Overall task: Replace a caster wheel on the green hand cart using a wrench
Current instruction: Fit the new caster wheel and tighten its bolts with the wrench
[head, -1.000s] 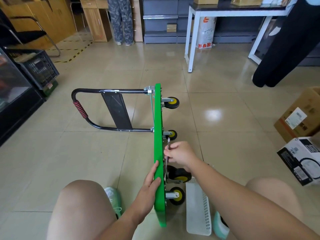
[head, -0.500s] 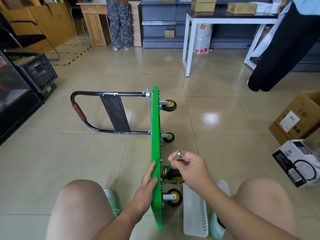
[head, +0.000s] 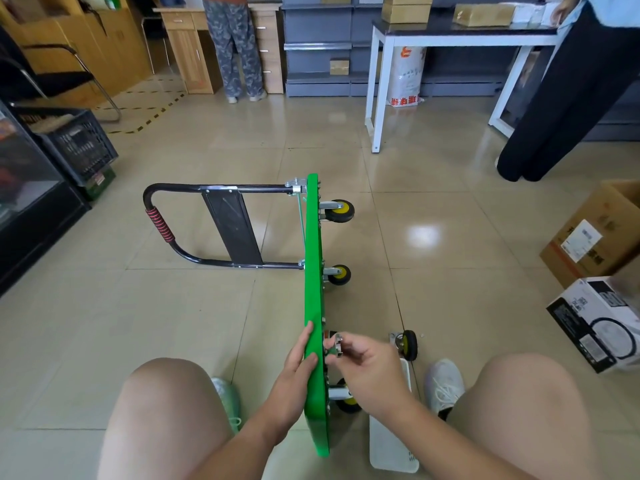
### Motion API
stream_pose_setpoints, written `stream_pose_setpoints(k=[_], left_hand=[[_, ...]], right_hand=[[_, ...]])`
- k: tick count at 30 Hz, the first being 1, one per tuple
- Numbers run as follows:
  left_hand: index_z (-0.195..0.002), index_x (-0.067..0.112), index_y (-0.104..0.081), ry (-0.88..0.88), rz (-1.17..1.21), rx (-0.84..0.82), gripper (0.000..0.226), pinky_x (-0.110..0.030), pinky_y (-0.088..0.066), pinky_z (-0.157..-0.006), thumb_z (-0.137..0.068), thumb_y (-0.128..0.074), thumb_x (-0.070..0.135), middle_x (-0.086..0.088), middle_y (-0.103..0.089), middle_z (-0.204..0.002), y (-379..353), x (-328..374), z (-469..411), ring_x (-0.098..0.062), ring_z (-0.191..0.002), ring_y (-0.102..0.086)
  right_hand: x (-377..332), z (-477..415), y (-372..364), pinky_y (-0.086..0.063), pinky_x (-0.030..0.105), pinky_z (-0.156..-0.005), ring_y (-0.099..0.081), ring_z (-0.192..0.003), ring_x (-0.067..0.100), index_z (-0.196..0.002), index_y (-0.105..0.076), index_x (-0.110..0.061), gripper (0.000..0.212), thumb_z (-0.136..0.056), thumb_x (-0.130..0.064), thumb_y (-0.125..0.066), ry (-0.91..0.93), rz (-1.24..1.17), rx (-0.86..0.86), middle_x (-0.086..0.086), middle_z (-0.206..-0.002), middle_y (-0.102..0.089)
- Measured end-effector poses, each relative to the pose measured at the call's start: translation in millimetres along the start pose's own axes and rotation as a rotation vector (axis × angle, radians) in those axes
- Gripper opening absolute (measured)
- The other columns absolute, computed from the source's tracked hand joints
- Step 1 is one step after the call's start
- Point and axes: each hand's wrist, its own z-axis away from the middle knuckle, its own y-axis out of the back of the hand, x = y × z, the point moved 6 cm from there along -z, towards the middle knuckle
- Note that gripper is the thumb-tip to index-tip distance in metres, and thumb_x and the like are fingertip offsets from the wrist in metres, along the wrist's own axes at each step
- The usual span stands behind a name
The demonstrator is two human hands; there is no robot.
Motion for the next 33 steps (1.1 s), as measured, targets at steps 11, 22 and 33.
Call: stream_pose_setpoints(k=[11,22,33], left_hand=[[-0.140,0.076,-0.037,0.004,0.015,0.008,0.052,-0.043,-0.029,-0.127,-0.112,-0.045,0.033,0.021,-0.039,-0.162,1.3,-5.9,-4.4,-0.006,-0.149,-0.040],[-0.143,0.075,-0.034,0.022,0.005,-0.017,0.053,-0.043,-0.032,-0.126,-0.113,-0.043,0.033,0.027,-0.036,-0.160,2.0,-10.7,-7.0,-0.006,-0.147,-0.040],[-0.141,0.077,-0.034,0.010,0.005,-0.019,0.054,-0.043,-0.029,-0.128,-0.114,-0.041,0.030,0.023,-0.033,-0.164,0.7,-4.2,-3.2,-0.007,-0.150,-0.036]], right_hand=[[-1.1,-13.5,-6.6,-0.055,0.016,-0.082,-0.073,-0.087,0.002,-0.088,-0.075,-0.049,0.024,-0.077,-0.029,-0.070,0.031,0.143,-0.070,-0.017,-0.090,-0.077],[30.2,-107.8,0.8,-0.064,0.037,-0.080,-0.074,-0.085,0.015,-0.082,-0.070,-0.027,0.020,-0.090,-0.010,-0.074,-0.424,0.200,-0.029,0.000,-0.095,-0.077],[-10.8,-96.6,27.8,-0.061,0.021,-0.073,-0.076,-0.085,0.008,-0.098,-0.076,-0.020,0.018,-0.088,-0.004,-0.074,-0.233,0.076,0.014,-0.006,-0.088,-0.079]])
